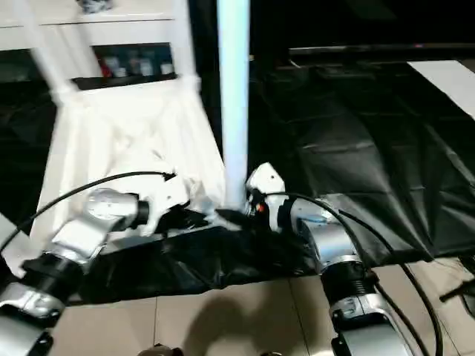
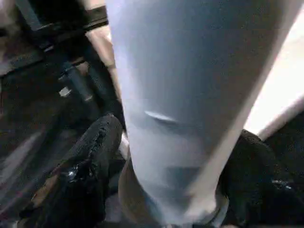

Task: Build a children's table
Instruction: Rotate leg to tighten

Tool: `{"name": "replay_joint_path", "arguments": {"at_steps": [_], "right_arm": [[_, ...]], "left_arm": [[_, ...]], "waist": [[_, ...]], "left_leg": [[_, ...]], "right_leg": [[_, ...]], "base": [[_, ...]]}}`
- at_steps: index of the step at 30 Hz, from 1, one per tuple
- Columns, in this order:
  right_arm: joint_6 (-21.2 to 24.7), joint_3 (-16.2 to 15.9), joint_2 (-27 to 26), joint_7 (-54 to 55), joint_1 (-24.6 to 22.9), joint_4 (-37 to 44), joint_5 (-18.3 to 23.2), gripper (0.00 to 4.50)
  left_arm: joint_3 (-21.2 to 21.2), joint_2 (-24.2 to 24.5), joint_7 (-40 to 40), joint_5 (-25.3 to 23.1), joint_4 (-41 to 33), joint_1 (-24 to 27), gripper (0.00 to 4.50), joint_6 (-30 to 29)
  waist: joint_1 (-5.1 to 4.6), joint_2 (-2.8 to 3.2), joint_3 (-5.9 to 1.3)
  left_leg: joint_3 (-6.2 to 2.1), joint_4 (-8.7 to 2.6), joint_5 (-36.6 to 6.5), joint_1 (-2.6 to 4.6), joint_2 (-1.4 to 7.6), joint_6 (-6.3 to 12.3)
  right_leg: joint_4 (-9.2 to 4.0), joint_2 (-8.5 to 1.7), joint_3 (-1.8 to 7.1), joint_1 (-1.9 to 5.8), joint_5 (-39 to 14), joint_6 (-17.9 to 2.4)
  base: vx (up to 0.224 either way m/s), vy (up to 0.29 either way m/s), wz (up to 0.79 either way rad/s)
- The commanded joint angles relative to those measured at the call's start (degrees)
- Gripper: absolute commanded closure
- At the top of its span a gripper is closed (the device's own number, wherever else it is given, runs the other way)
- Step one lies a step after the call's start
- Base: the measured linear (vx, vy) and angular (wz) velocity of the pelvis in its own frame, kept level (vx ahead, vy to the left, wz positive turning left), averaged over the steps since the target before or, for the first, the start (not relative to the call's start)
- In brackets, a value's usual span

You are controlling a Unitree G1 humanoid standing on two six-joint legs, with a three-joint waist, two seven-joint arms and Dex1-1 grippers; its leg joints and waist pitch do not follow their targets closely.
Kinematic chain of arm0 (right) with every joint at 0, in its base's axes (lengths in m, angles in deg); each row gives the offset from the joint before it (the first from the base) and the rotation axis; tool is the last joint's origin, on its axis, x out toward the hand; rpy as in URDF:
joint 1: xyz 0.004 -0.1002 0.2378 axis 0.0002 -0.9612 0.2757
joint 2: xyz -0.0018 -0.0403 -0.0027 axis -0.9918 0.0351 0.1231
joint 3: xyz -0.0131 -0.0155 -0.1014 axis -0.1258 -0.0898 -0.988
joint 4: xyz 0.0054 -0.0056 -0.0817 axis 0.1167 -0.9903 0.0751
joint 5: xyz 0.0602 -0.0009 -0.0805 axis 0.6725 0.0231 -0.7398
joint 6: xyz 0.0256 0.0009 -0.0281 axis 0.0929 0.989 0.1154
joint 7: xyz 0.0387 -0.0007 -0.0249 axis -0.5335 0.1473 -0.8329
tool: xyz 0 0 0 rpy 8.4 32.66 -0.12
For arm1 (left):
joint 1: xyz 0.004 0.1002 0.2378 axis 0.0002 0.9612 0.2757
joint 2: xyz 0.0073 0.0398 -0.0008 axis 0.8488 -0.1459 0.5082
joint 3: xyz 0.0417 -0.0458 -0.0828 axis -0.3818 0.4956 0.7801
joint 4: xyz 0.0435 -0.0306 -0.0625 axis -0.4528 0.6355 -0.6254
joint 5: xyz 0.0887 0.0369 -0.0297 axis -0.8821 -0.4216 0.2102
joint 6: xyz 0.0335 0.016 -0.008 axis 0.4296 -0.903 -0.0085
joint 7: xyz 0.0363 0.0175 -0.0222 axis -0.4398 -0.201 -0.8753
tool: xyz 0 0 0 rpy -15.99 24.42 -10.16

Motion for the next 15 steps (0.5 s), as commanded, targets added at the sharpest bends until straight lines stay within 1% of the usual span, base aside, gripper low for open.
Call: {"name": "replay_joint_path", "arguments": {"at_steps": [1, 2, 7, 8, 10, 12, 14, 15], "right_arm": [[-0.35, -4.15, 0.58, -5.96, -0.11, -1.2, -0.27, 1.23], [-0.54, -4.5, 0.75, -6.52, -0.02, -1.34, -0.45, 1.23], [-0.5, -5.87, 1.36, -9.78, 0.83, -2.34, -0.55, 1.23], [-0.23, -6.12, 1.46, -10.77, 1.11, -2.59, -0.44, 1.38], [0.17, -6.51, 1.49, -12.24, 1.59, -3.05, -0.25, 1.55], [0.47, -6.9, 1.51, -13.44, 1.85, -3.24, -0.1, 1.6], [0.48, -7.33, 1.57, -13.99, 1.96, -3.28, -0.16, 1.87], [0.38, -7.54, 1.61, -14.24, 1.95, -3.29, -0.18, 1.87]], "left_arm": [[0.11, 0.96, 3.11, 2.94, -3.56, -0.37, 4.5, -0.41], [0.13, 1.23, 3.71, 3.21, -3.63, -0.29, 4.5, -0.38], [-0.07, 2.67, 6.44, 3.78, -2.85, -0.25, 4.5, 0.28], [-0.11, 2.97, 6.91, 3.78, -2.51, -0.35, 4.5, 0.42], [-0.24, 3.49, 7.67, 3.56, -1.62, -0.75, 4.5, 0.94], [-0.28, 3.79, 8.35, 3.75, -1.35, -0.97, 4.5, 0.78], [-0.36, 3.99, 8.61, 3.67, -0.8, -1.35, 4.5, 0.92], [-0.47, 4.11, 8.82, 3.63, -0.6, -1.5, 4.5, 0.91]], "waist": [[0.18, -0.14, -3.47], [0.21, -0.1, -3.5], [0.5, -0.25, -3.47], [0.52, -0.37, -3.49], [0.63, -0.39, -3.51], [0.69, -0.33, -3.57], [0.74, -0.27, -3.56], [0.73, -0.23, -3.52]], "left_leg": [[-0.54, -3.38, -14.73, 0.89, 3.18, 3.27], [-0.53, -3.36, -14.79, 0.84, 3.14, 3.19], [-0.5, -3.29, -13.79, 0.79, 3.1, 3.26], [-0.51, -3.27, -13.67, 0.78, 3.08, 3.28], [-0.54, -3.25, -13.4, 0.73, 3.09, 3.34], [-0.51, -3.21, -13.27, 0.78, 3.07, 3.36], [-0.53, -3.19, -13.24, 0.78, 3.07, 3.29], [-0.53, -3.23, -13.63, 0.78, 3.07, 3.19]], "right_leg": [[-2.95, -3.62, 2.4, 2.87, -10.81, -14.4], [-2.88, -3.6, 2.39, 2.89, -10.87, -14.37], [-2.85, -3.65, 2.5, 2.82, -10.87, -14.26], [-2.84, -3.68, 2.5, 2.87, -10.96, -14.19], [-2.79, -3.74, 2.49, 2.88, -11.22, -14.05], [-2.75, -3.64, 2.47, 2.83, -11.11, -14.14], [-2.69, -3.64, 2.47, 2.81, -10.67, -14.28], [-2.75, -3.61, 2.46, 2.8, -10.97, -14.22]], "base": [[0.0, 0.0, 0.0], [0.0, 0.0, 0.0], [0.0, 0.0, 0.0], [0.0, 0.0, 0.0], [0.0, 0.0, 0.0], [0.0, 0.0, 0.0], [0.0, 0.0, 0.0], [0.0, 0.0, 0.0]]}}
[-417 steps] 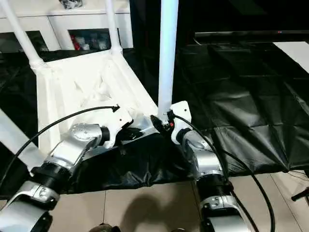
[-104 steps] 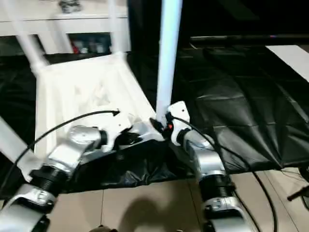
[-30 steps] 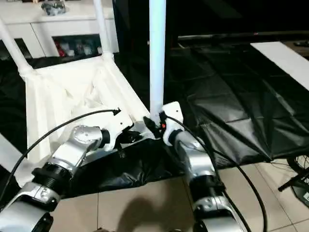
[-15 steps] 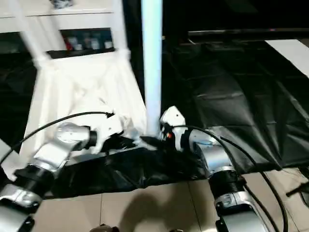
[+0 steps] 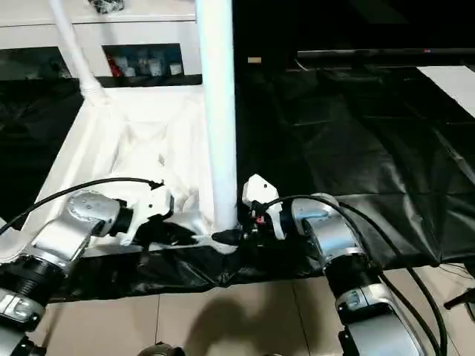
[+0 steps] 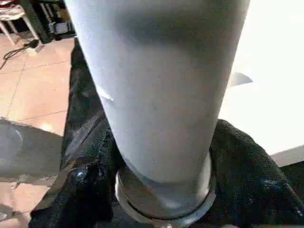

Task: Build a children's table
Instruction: Rotate leg to tighten

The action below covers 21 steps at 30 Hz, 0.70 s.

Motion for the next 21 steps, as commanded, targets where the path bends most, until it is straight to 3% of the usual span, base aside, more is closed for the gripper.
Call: {"name": "replay_joint_path", "arguments": {"at_steps": [1, 8, 11, 13, 14, 17, 19, 20, 21], "right_arm": [[0.61, -3.77, -0.27, -3.15, -0.62, -1.06, -0.24, 1.93], [1.04, -3.81, -0.86, -3.35, -1.3, -0.54, 0.14, 2.33], [3.85, -1.73, -2.86, 3.13, -3.8, 1.98, 0.72, 2.42], [5.77, -0.06, -5.1, 9.92, -5.31, 2.94, 0.66, 2.43], [6.45, 0.93, -6.53, 14.35, -5.84, 2.81, 0.23, 2.44], [7.77, 3.03, -11.61, 25.12, -7.45, 2.99, -0.56, 2.49], [8.03, 3.53, -12.85, 27.74, -7.44, 2.55, -0.83, 2.49], [7.73, 4.79, -15.82, 33.41, -6.9, 1.1, -1.08, 2.5], [8.07, 5.6, -17.21, 36.45, -6.44, 0.33, -1.16, 2.5]], "left_arm": [[0.18, 0.25, 0.03, 0.66, -0.15, -2.33, 4.5, 0.73], [0.49, -0.07, -0.79, 0.37, 0.92, -2.92, 4.5, 0.56], [1.15, -1.79, -6.14, -0.69, 1.58, -3.12, 4.5, -0.85], [2.23, -4.08, -11.45, -1.39, 2.13, -3.55, 4.5, -1.89], [2.56, -5.35, -13.83, -1.68, 2.09, -3.69, 4.5, -2.37], [2.14, -9.13, -19.7, -3.25, 1.03, -3.57, 4.5, -4.32], [2.08, -10.06, -21.08, -3.57, 0.83, -3.54, 4.5, -4.8], [1.89, -11.88, -23.29, -3.97, 0.27, -3.43, 4.5, -5.86], [1.9, -12.75, -24.46, -4.08, 0.0, -3.39, 4.5, -6.41]], "waist": [[0.05, -0.11, -3.56], [0.0, -0.1, -3.52], [0.08, -0.29, -3.5], [0.08, -0.19, -3.21], [-0.27, -0.43, -2.81], [-0.7, -0.51, -2.65], [-1.38, -0.16, -2.36], [-2.07, -0.47, -2.31], [-2.53, -0.38, -2.26]], "left_leg": [[-0.57, -3.41, -13.87, 0.84, 3.06, 3.06], [-0.62, -3.49, -15.1, 0.88, 3.05, 2.36], [-0.62, -3.5, -14.76, 0.88, 3.09, 2.34], [-0.76, -3.78, -17.54, 1.03, 3.07, 1.3], [-0.97, -4.0, -20.49, 1.25, 2.87, -0.09], [-1.35, -4.15, -23.31, 1.44, 2.74, -1.16], [-1.77, -4.34, -25.25, 1.38, 2.48, -1.8], [-1.95, -4.33, -26.82, 1.36, 2.31, -2.01], [-2.19, -4.31, -27.73, 1.32, 2.2, -2.23]], "right_leg": [[-3.02, -3.66, 2.42, 2.8, -11.41, -14.15], [-3.1, -3.64, 2.48, 2.76, -12.65, -13.84], [-3.08, -3.56, 2.53, 2.78, -12.36, -13.6], [-3.48, -3.77, 2.56, 2.54, -16.66, -12.61], [-4.16, -3.92, 2.62, 2.27, -23.25, -10.56], [-4.93, -4.15, 2.55, 2.01, -30.25, -7.67], [-5.35, -4.16, 2.22, 1.9, -34.38, -5.74], [-5.79, -4.15, 1.92, 1.87, -36.96, -4.41], [-6.06, -4.27, 1.72, 1.76, -38.69, -3.61]], "base": [[0.0, 0.0, 0.0], [0.0, 0.0, 0.0], [0.0, 0.0, 0.0], [0.0, 0.0, 0.0], [0.0, 0.0, 0.0], [0.0, 0.0, 0.0], [0.0, 0.0, 0.0], [0.0, 0.0, 0.0], [0.0, 0.0, 0.0]]}}
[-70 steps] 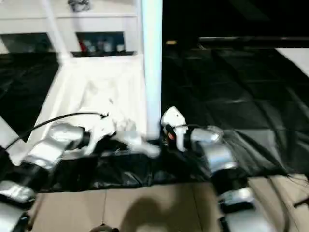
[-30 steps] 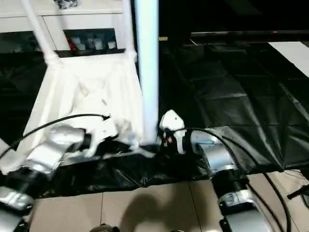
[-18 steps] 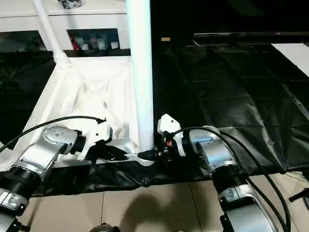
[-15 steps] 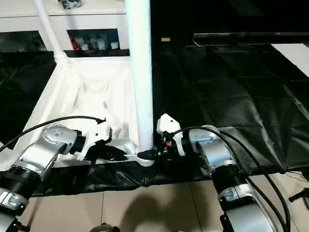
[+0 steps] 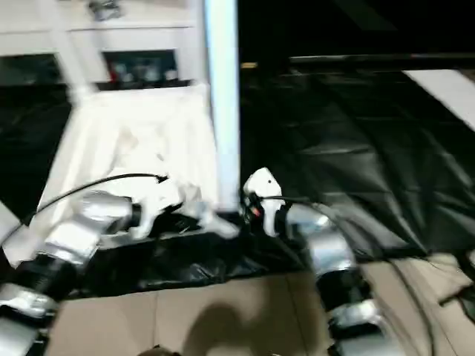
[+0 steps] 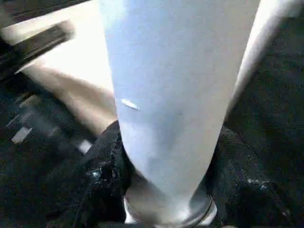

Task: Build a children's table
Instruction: Rotate leg to tighten

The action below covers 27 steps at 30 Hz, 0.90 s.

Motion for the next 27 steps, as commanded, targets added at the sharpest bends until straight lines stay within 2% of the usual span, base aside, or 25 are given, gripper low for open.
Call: {"name": "replay_joint_path", "arguments": {"at_steps": [1, 2, 3, 4, 5, 6, 8, 9, 11, 14, 17, 18, 19, 20, 21, 22, 23, 24, 25, 27], "right_arm": [[3.55, -3.44, -6.18, 4.24, -0.35, -4.35, 0.33, 2.5], [3.65, -3.01, -7.61, 6.84, 0.52, -5.42, 0.22, 2.5], [3.78, -2.89, -8.2, 7.87, 0.8, -5.65, 0.14, 2.5], [3.16, -2.65, -9.2, 9.12, 1.33, -5.78, 0.28, 2.5], [2.4, -2.57, -10.03, 10.28, 1.67, -5.64, 0.14, 2.5], [1.55, -2.48, -10.58, 10.81, 1.83, -5.34, 0.17, 2.15], [1.16, -2.66, -10.79, 10.77, 1.77, -4.75, -0.08, 1.8], [1.11, -2.76, -10.79, 10.67, 1.71, -4.52, -0.19, 1.8], [1.04, -2.55, -9.47, 9.19, 0.89, -3.6, -0.06, 1.45], [0.81, -3.66, -5.36, 5.22, -1.09, -1.14, -0.23, 1.25], [0.49, -4.36, -2.69, 1.85, -2.56, 1.04, 0.14, 1.25], [0.41, -4.59, -1.07, -0.21, -3.4, 2.44, 0.5, 1.25], [0.39, -4.75, 1.2, -3.22, -4.57, 4.52, 1.04, 1.25], [0.73, -4.76, 3.41, -6.07, -5.66, 6.69, 1.75, 1.25], [0.78, -4.76, 3.67, -6.41, -5.79, 6.95, 1.84, 1.25], [0.9, -4.74, 4.49, -7.46, -6.19, 7.72, 2.15, 1.25], [1.0, -4.72, 5.5, -8.73, -6.72, 8.69, 2.46, 1.25], [0.77, -4.75, 6.3, -9.4, -7.05, 9.18, 2.4, 1.25], [0.77, -4.75, 6.3, -9.4, -7.05, 9.18, 2.4, 1.21], [0.65, -4.73, 7.99, -11.51, -7.68, 10.08, 2.9, 1.19]], "left_arm": [[-0.32, -4.52, -5.13, 0.8, -2.81, -1.98, 4.5, -0.93], [-0.44, -5.43, -5.84, 0.88, -3.29, -1.86, 4.5, -1.4], [-0.51, -5.79, -6.15, 0.93, -3.49, -1.81, 4.5, -1.6], [-0.62, -6.33, -6.59, 0.9, -3.59, -1.83, 4.5, -1.73], [-0.68, -6.76, -6.95, 0.93, -3.5, -1.91, 4.5, -1.67], [-0.68, -6.94, -7.42, 0.75, -3.31, -2.04, 4.5, -1.58], [-0.71, -6.89, -7.57, 0.38, -3.13, -2.19, 4.5, -1.33], [-0.72, -6.83, -7.6, 0.24, -3.07, -2.24, 4.5, -1.24], [-0.87, -5.49, -6.36, -0.1, -2.71, -2.19, 4.5, 0.31], [-1.19, -2.77, -3.16, 0.09, -2.6, -1.66, 4.5, 3.47], [-1.37, -1.45, -1.51, 0.32, -2.62, -1.35, 4.5, 4.63], [-1.3, -0.74, -0.83, 0.38, -2.45, -1.29, 4.5, 5.32], [-1.13, 0.34, 0.38, 0.66, -2.62, -1.16, 4.5, 5.67], [-0.58, 1.26, 1.31, 1.22, -3.16, -1.04, 4.5, 5.65], [-0.47, 1.34, 1.39, 1.32, -3.25, -1.01, 4.5, 5.59], [-0.01, 1.55, 1.51, 1.68, -3.54, -0.97, 4.5, 5.3], [0.95, 1.61, 1.66, 2.67, -3.87, -0.98, 4.5, 4.73], [1.56, 1.81, 2.06, 3.45, -4.27, -0.95, 4.5, 4.48], [1.56, 1.81, 2.06, 3.45, -4.27, -0.95, 4.23, 4.48], [2.39, 2.82, 3.23, 4.45, -4.85, -0.8, 3.95, 4.64]], "waist": [[-0.38, -0.12, -2.22], [-0.94, -0.02, -2.21], [-1.44, 0.29, -2.31], [-1.69, 0.83, -2.37], [-1.86, 0.78, -2.27], [-2.0, 0.86, -2.51], [-2.13, 0.75, -2.57], [-2.13, 0.62, -2.5], [-2.04, 0.71, -2.58], [-1.58, 0.73, -2.77], [-1.03, 0.58, -3.18], [-0.67, 0.82, -3.27], [-0.41, 0.58, -3.34], [-0.12, 0.75, -3.44], [0.33, 0.68, -3.59], [0.28, 0.69, -3.62], [0.7, 0.72, -3.85], [1.05, 0.72, -3.85], [1.14, 0.76, -3.8], [1.29, 0.73, -3.64]], "left_leg": [[-2.12, -4.64, -28.13, 0.52, 2.34, -2.17], [-2.4, -4.69, -29.41, 0.5, 2.23, -2.16], [-2.54, -4.83, -30.49, 0.54, 2.34, -2.12], [-2.78, -5.03, -31.14, 0.25, 2.36, -1.88], [-2.75, -5.17, -32.03, 0.32, 2.51, -1.85], [-2.82, -5.14, -32.63, 0.63, 2.55, -1.93], [-2.73, -5.28, -31.73, 0.34, 2.63, -1.65], [-2.47, -5.19, -31.78, 0.5, 2.61, -1.42], [-2.38, -5.22, -30.21, 0.25, 2.62, -1.15], [-2.01, -5.08, -27.85, 0.31, 2.7, -0.4], [-1.46, -4.78, -22.8, 0.18, 2.76, 0.69], [-1.35, -4.62, -21.05, 0.14, 2.8, 1.16], [-1.17, -4.45, -19.27, -0.05, 2.78, 1.82], [-1.05, -4.31, -18.6, 0.12, 2.72, 2.11], [-0.83, -4.04, -16.9, 0.45, 2.92, 2.74], [-0.75, -3.98, -15.53, 0.06, 2.86, 3.09], [-0.65, -3.8, -12.78, -0.26, 2.99, 3.44], [-0.56, -3.63, -11.43, -0.29, 3.0, 3.83], [-0.51, -3.62, -11.45, -0.27, 3.03, 3.9], [-0.56, -3.75, -13.02, -0.3, 3.1, 3.33]], "right_leg": [[-6.61, -4.0, 1.58, 1.42, -39.04, -3.81], [-6.87, -3.83, 1.12, 1.52, -39.58, -3.13], [-6.9, -3.8, 0.99, 1.56, -38.16, -3.4], [-6.88, -3.75, 0.71, 1.96, -36.1, -3.7], [-7.09, -3.67, 0.58, 1.85, -35.41, -3.85], [-7.04, -3.75, 0.52, 1.8, -33.04, -4.67], [-6.72, -3.71, 0.75, 1.93, -28.74, -6.26], [-6.67, -3.7, 0.97, 1.66, -27.66, -7.01], [-6.34, -3.78, 1.17, 1.96, -25.74, -7.98], [-6.09, -3.66, 1.46, 2.08, -21.86, -8.91], [-5.3, -3.66, 1.72, 2.43, -15.83, -11.05], [-5.1, -3.69, 1.73, 2.53, -14.44, -11.57], [-4.94, -3.62, 1.73, 2.75, -12.73, -11.87], [-4.94, -3.61, 1.7, 2.68, -12.33, -12.11], [-4.64, -3.59, 1.8, 2.48, -10.09, -12.95], [-4.34, -3.51, 1.76, 2.75, -8.63, -13.41], [-3.87, -3.5, 1.63, 3.04, -6.1, -13.85], [-3.68, -3.45, 1.55, 2.96, -5.01, -14.17], [-3.73, -3.44, 1.54, 2.87, -5.16, -14.27], [-3.87, -3.5, 1.44, 2.98, -8.14, -13.8]], "base": [[0.0, 0.0, 0.0], [0.0, 0.0, 0.0], [0.0, 0.0, 0.0], [0.0, 0.0, 0.0], [0.0, 0.0, 0.0], [0.0, 0.0, 0.0], [0.0, 0.0, 0.0], [0.0, 0.0, 0.0], [0.0, 0.0, 0.0], [0.0, 0.0, 0.0], [0.0, 0.0, 0.0], [0.0, 0.0, 0.0], [0.0, 0.0, 0.0], [0.0, 0.0, 0.0], [0.0, 0.0, 0.0], [0.0, 0.0, 0.0], [0.0, 0.0, 0.0], [0.0, 0.0, 0.0], [0.0, 0.0, 0.0], [0.0, 0.0, 0.0]]}}
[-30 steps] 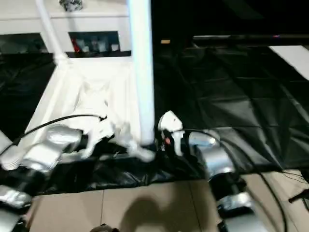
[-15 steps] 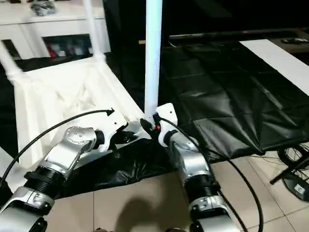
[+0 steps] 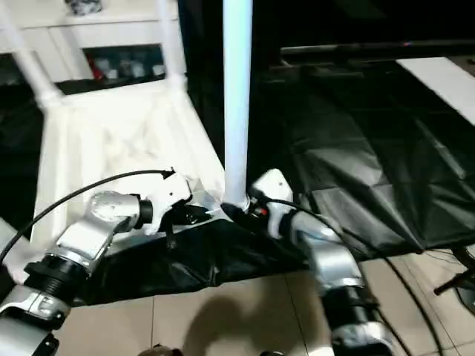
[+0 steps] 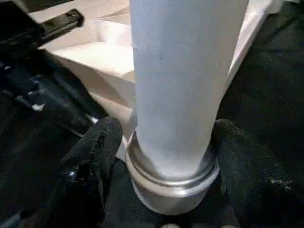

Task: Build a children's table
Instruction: Rotate leg to tighten

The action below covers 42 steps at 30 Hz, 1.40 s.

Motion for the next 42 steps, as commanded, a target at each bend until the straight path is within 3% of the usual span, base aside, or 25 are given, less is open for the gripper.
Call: {"name": "replay_joint_path", "arguments": {"at_steps": [1, 6, 8, 14, 18, 25, 28, 34, 35, 39, 42], "right_arm": [[0.49, -2.8, 1.36, -4.56, -1.41, -0.26, 0.47, 1.19], [-0.47, -3.8, 2.95, -6.48, -0.95, -1.13, 0.22, 1.19], [-0.17, -3.68, 3.1, -6.79, -0.5, -1.28, 0.38, 1.19], [-0.41, -4.19, 3.59, -7.31, 0.05, -1.72, 0.8, 1.19], [-0.72, -4.28, 3.71, -7.48, 0.34, -2.14, 0.71, 1.19], [-0.87, -4.57, 3.65, -7.31, 0.13, -2.07, 0.65, 1.19], [-0.93, -4.63, 3.82, -7.18, 0.09, -2.0, 0.74, 1.19], [-1.38, -4.69, 4.07, -7.12, 0.05, -2.23, 0.66, 1.19], [-1.45, -4.73, 4.08, -7.14, 0.03, -2.21, 0.65, 1.19], [-1.55, -4.91, 4.18, -7.27, 0.11, -2.2, 0.71, 1.19], [-1.6, -5.05, 4.27, -7.5, 0.43, -2.31, 0.79, 1.19]], "left_arm": [[2.85, 1.75, 1.45, 2.15, -3.03, -1.19, 3.95, 0.42], [2.86, 3.5, 3.2, 2.68, -1.54, -1.49, 3.93, 1.49], [3.04, 4.18, 4.38, 3.15, -0.57, -1.66, 3.93, 1.64], [3.11, 5.6, 8.3, 5.48, 1.22, -1.19, 3.93, 1.29], [3.19, 5.8, 9.62, 6.13, 1.85, -1.26, 3.58, 1.24], [0.98, 6.31, 9.7, 3.38, 5.51, -1.84, 3.3, 4.53], [0.06, 6.84, 10.0, 2.54, 6.91, -2.11, 3.3, 4.96], [-0.02, 7.27, 10.59, 2.13, 8.48, -2.19, 3.3, 5.59], [0.17, 7.31, 10.61, 2.33, 8.85, -2.32, 3.57, 5.76], [0.61, 7.68, 11.13, 3.1, 9.38, -2.37, 3.71, 6.32], [1.01, 7.79, 11.8, 3.73, 9.31, -2.13, 4.14, 5.97]], "waist": [[0.22, 0.21, -3.7], [-0.14, 0.06, -3.19], [-0.06, 0.13, -3.22], [0.02, -0.01, -3.58], [0.1, 0.09, -3.69], [0.07, 0.27, -3.62], [0.12, 0.52, -3.67], [0.09, 0.32, -3.71], [0.15, 0.36, -3.73], [0.19, 0.21, -3.73], [0.17, 0.24, -3.71]], "left_leg": [[-0.47, -3.35, -13.85, 0.43, 2.55, 3.25], [-0.57, -3.61, -19.11, 0.62, 2.34, 1.56], [-0.58, -3.61, -19.29, 0.81, 2.4, 1.18], [-0.47, -3.46, -16.75, 0.68, 2.48, 1.41], [-0.4, -3.26, -15.01, 0.49, 2.44, 1.99], [-0.48, -3.35, -16.28, 0.61, 2.45, 1.63], [-0.52, -3.34, -16.46, 0.63, 2.45, 1.41], [-0.43, -3.25, -15.96, 0.62, 2.43, 1.56], [-0.45, -3.25, -15.88, 0.63, 2.47, 1.58], [-0.44, -3.24, -16.13, 0.65, 2.48, 1.49], [-0.43, -3.26, -15.75, 0.63, 2.5, 1.61]], "right_leg": [[-2.92, -3.55, 2.73, 3.41, -10.87, -12.88], [-3.79, -3.5, 2.73, 3.08, -20.11, -10.16], [-3.93, -3.56, 2.82, 2.9, -21.37, -9.83], [-3.13, -3.38, 2.81, 3.05, -15.37, -11.47], [-2.83, -3.41, 2.78, 3.2, -13.26, -12.28], [-3.17, -3.39, 2.75, 3.16, -15.78, -11.12], [-3.06, -3.39, 2.74, 3.2, -14.9, -11.57], [-2.9, -3.38, 2.74, 3.27, -13.62, -12.18], [-2.91, -3.44, 2.74, 3.28, -13.68, -12.25], [-2.89, -3.49, 2.74, 3.29, -14.39, -12.17], [-2.88, -3.45, 2.74, 3.27, -14.27, -12.16]], "base": [[0.0, 0.0, 0.0], [0.0, 0.0, 0.0], [0.0, 0.0, 0.0], [0.0, 0.0, 0.0], [0.0, 0.0, 0.0], [0.0, 0.0, 0.0], [0.0, 0.0, 0.0], [0.0, 0.0, 0.0], [0.0, 0.0, 0.0], [0.0, 0.0, 0.0], [0.0, 0.0, 0.0]]}}
